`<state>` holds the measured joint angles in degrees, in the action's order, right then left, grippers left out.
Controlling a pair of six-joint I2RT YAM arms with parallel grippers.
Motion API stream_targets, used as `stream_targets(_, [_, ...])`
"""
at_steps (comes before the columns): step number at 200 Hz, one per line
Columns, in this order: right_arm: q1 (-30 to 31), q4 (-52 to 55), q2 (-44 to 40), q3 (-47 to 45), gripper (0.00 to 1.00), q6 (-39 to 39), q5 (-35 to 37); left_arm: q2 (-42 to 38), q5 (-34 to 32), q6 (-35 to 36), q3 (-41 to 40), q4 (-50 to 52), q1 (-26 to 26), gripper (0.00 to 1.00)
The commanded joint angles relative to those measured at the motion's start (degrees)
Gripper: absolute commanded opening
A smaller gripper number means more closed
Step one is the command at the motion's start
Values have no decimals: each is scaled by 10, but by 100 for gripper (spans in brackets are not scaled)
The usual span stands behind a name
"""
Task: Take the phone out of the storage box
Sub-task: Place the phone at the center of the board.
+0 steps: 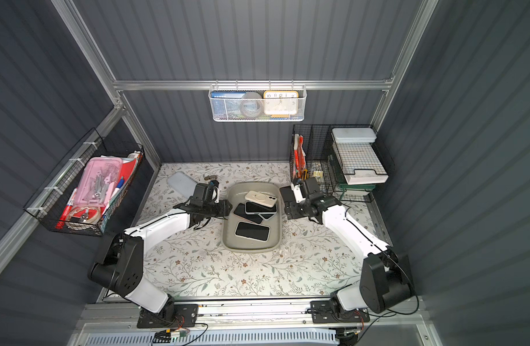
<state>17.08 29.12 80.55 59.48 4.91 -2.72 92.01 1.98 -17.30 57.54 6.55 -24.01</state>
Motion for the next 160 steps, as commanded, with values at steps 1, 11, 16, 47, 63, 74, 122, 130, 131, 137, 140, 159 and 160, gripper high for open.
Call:
stream_targets(1, [-17, 30, -15, -32, 48, 73, 35, -23, 10, 27, 19, 19, -2, 54])
stream_targets(11, [-17, 32, -17, -47, 49, 77, 40, -25, 11, 28, 20, 20, -2, 54])
stream_targets(16, [-17, 34, -18, -53, 49, 79, 42, -25, 12, 28, 21, 20, -2, 54])
stream_targets(47, [-17, 43, -5, -76, 49, 87, 70, -20, 21, 33, 28, 26, -2, 54])
stream_targets(63, [-17, 52, 17, -72, 49, 87, 82, -17, 23, 39, 32, 31, -2, 54])
stream_targets(74, [-17, 62, 35, -63, 49, 87, 87, -17, 22, 44, 34, 34, -2, 54])
stream_targets(122, [-17, 39, 87, -51, 50, 78, 92, -18, 22, 67, 42, 48, -3, 54])
stream_targets(130, [-17, 36, 94, -50, 50, 77, 93, -16, 21, 70, 46, 53, -2, 54])
stream_targets(131, [-17, 35, 95, -50, 50, 77, 92, -16, 21, 71, 46, 54, -3, 54])
stream_targets(137, [-17, 33, 99, -50, 50, 77, 94, -15, 21, 72, 48, 57, -4, 54])
stream_targets(140, [-17, 32, 101, -50, 51, 76, 94, -14, 20, 73, 49, 59, -4, 54])
stream_targets(159, [-17, 25, 114, -52, 52, 75, 93, -9, 16, 75, 58, 68, -8, 55])
stream_targets(160, [-17, 25, 115, -52, 52, 75, 93, -9, 16, 75, 59, 68, -8, 55])
